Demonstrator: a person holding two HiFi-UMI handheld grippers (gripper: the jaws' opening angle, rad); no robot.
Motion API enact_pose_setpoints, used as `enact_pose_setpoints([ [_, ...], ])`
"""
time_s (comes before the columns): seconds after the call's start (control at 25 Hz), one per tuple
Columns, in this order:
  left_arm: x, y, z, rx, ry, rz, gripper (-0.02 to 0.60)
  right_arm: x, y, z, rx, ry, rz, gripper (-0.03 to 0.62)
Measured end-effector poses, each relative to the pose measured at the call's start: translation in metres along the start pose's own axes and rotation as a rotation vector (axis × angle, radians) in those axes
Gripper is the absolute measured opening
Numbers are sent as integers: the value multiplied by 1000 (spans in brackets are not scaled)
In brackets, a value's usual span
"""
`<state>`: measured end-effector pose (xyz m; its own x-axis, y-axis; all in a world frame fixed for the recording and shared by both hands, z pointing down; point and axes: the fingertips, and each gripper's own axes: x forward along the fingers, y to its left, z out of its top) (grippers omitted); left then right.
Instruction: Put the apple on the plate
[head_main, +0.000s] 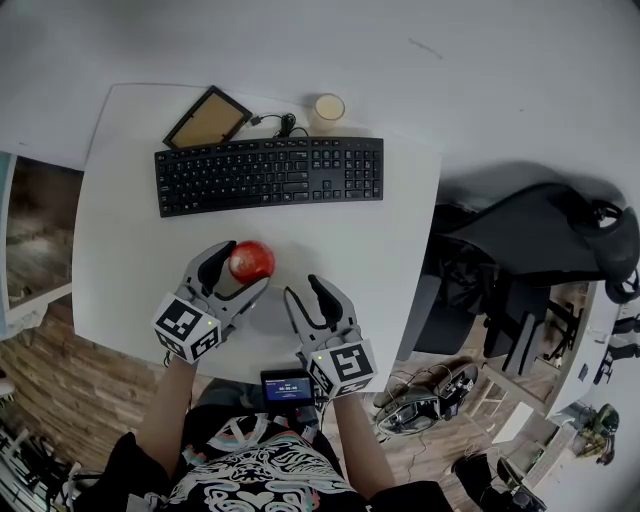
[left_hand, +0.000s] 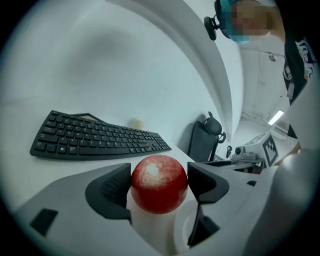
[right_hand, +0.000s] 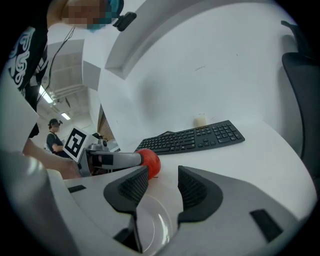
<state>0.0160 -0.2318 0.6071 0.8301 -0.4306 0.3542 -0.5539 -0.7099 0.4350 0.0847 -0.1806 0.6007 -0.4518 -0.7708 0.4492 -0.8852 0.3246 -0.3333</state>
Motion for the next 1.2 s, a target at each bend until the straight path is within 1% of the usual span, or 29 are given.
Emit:
enact_pose_setpoints([
  [0.08,-2,0,2,-52,-20,-13,362,-2,1,1,-8,0,-1,179],
  [0.24,-8,2,9,-183,-77,-34,360,-5,6,4,-19,-9,-2,179],
  [0.36,-14,6,12,-248,-111,-37,360,-5,11,8,-40,-14,11,179],
  [0.6,-28,2,18,-313,-141,-60,360,-6,30,10,-94,-8,45,220],
  [0.76,-37,-4,19,-376,-157,-73,360,-9,45,14,-119,-15,56,233],
  [0.92,-47,-15,20,-416,-175,-99,360,-15,61,17,-174,-17,66,250],
  [1.08,-54,-29,19,-487,-170,-125,360,-22,78,23,-222,-22,71,259],
  [1.2,-59,-38,20,-532,-185,-150,360,-26,89,26,-252,-34,82,266],
])
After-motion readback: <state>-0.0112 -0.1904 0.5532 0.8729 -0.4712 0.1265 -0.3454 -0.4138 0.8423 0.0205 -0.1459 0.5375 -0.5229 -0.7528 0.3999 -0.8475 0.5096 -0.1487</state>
